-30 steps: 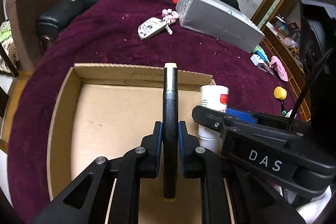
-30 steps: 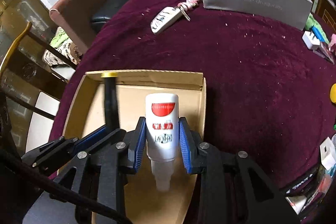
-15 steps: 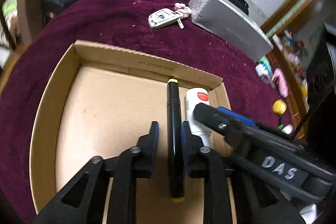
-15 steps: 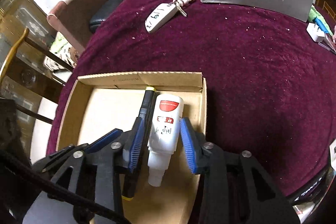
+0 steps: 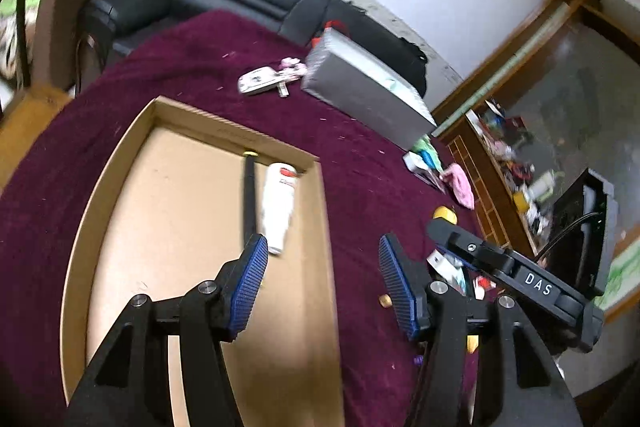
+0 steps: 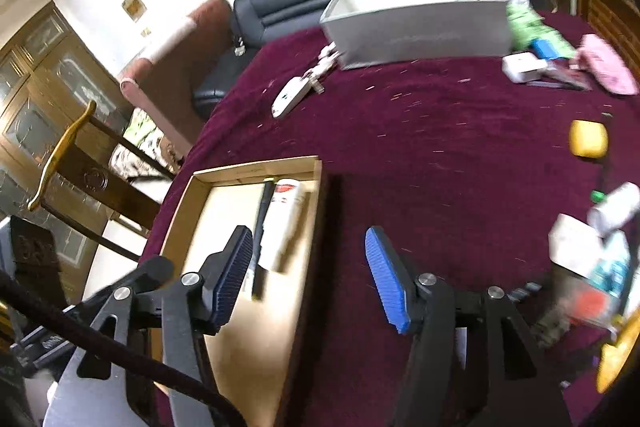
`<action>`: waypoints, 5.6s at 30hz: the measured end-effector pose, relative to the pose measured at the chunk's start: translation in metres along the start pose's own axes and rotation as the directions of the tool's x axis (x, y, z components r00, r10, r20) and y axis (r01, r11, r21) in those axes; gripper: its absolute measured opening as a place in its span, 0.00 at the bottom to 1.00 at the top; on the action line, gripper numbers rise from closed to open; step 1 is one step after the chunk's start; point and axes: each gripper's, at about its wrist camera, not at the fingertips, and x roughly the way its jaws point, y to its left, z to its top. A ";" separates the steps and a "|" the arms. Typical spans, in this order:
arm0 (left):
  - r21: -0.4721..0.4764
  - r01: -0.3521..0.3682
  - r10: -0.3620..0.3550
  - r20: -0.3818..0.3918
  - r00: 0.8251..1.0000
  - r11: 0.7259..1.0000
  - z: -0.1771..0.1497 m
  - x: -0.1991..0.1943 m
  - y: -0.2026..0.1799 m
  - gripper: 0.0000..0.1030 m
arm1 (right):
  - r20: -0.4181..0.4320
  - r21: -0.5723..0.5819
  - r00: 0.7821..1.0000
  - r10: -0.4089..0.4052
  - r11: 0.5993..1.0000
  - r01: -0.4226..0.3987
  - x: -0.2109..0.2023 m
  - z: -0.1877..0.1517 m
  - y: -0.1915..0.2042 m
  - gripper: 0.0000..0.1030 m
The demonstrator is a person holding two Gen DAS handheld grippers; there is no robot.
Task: Organize objects
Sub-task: 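Place the marker in the box with the left tool while the right tool carries the bottle into the box, then grasp the black snack packet from the pile with the left tool, then carry the packet toward the box with the left tool while the right tool grasps the white charger, then lower the packet into the box with the left tool while the right tool places the charger beside it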
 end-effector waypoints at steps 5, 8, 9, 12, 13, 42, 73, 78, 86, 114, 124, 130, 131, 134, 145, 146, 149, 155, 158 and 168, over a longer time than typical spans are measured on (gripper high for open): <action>0.188 -0.034 0.030 0.025 0.999 0.982 -0.023 0.000 -0.067 0.50 | 0.208 -0.078 0.969 -0.132 0.985 0.151 -0.080 -0.022 -0.016 0.57; 0.295 -0.039 0.033 0.027 0.999 0.955 -0.039 0.009 -0.103 0.50 | 0.403 -0.068 0.887 -0.225 0.959 0.274 -0.140 -0.043 -0.028 0.93; 0.312 -0.028 0.024 0.017 1.000 0.950 -0.045 0.013 -0.111 0.50 | 0.442 -0.043 0.869 -0.222 0.962 0.268 -0.155 -0.050 -0.037 0.99; 0.348 -0.009 0.023 -0.037 0.999 0.937 -0.059 0.039 -0.133 0.50 | 0.423 0.104 0.892 -0.160 0.986 0.128 -0.175 -0.062 -0.089 1.00; 0.362 -0.008 0.031 -0.060 0.998 0.932 -0.064 0.051 -0.140 0.50 | 0.393 0.159 0.908 -0.144 0.983 0.087 -0.175 -0.065 -0.107 1.00; 0.753 -0.093 0.208 -0.060 0.976 0.652 -0.141 0.155 -0.228 0.17 | 0.228 0.402 0.966 -0.123 0.915 0.022 -0.130 -0.129 -0.237 1.00; 0.569 -0.035 0.178 -0.197 0.964 0.821 -0.144 0.176 -0.186 0.53 | 0.168 0.353 0.980 -0.106 0.935 0.041 -0.123 -0.136 -0.211 1.00; 0.520 0.017 0.102 -0.199 0.975 0.854 -0.145 0.163 -0.185 0.31 | 0.157 0.348 0.981 -0.109 0.936 0.049 -0.123 -0.136 -0.212 1.00; 0.363 0.118 -0.077 -0.125 0.989 0.924 -0.134 0.078 -0.144 0.31 | 0.147 0.303 0.981 -0.124 0.950 0.075 -0.125 -0.129 -0.203 1.00; 0.247 0.071 -0.089 0.062 0.994 0.966 -0.118 -0.012 -0.036 0.31 | -0.157 0.075 0.876 -0.457 0.879 0.471 0.014 -0.006 -0.170 0.53; 0.211 0.050 -0.068 0.078 0.995 0.976 -0.119 -0.022 -0.020 0.32 | -0.138 0.109 0.926 -0.352 0.924 0.368 -0.014 -0.017 -0.168 0.47; 0.208 0.057 -0.074 0.072 0.995 0.976 -0.124 -0.025 -0.023 0.32 | -0.197 0.135 0.929 -0.314 0.929 0.343 -0.004 -0.019 -0.172 0.50; 0.210 0.056 -0.072 0.072 0.995 0.976 -0.125 -0.025 -0.023 0.32 | -0.189 0.138 0.927 -0.323 0.926 0.350 -0.003 -0.019 -0.173 0.50; 0.204 0.050 -0.067 0.073 0.995 0.978 -0.124 -0.026 -0.020 0.32 | -0.184 0.093 0.916 -0.356 0.922 0.376 0.004 -0.019 -0.168 0.50; 0.170 -0.007 -0.011 0.106 0.994 0.985 -0.112 -0.035 -0.001 0.32 | -0.118 0.052 0.938 -0.326 0.941 0.333 -0.022 -0.019 -0.146 0.47; 0.165 -0.019 0.000 0.114 0.993 0.986 -0.106 -0.037 0.003 0.32 | -0.100 0.045 0.947 -0.304 0.950 0.309 -0.028 -0.016 -0.136 0.47; 0.153 -0.052 0.031 0.137 0.990 0.987 -0.090 -0.044 0.014 0.32 | -0.066 0.012 0.968 -0.241 0.970 0.242 -0.040 -0.007 -0.105 0.47; 0.170 -0.177 0.146 0.177 0.973 0.969 -0.053 -0.043 0.032 0.32 | -0.069 -0.063 0.994 -0.086 0.995 0.082 -0.028 0.008 -0.035 0.48; 0.167 -0.208 0.182 0.159 0.970 0.964 -0.031 -0.027 0.043 0.32 | -0.113 -0.073 0.993 -0.020 0.997 0.011 -0.008 0.009 -0.005 0.48; 0.102 -0.263 0.260 0.042 0.965 0.959 0.022 0.037 0.084 0.31 | -0.232 -0.012 0.966 0.112 0.993 -0.118 0.090 0.025 0.071 0.48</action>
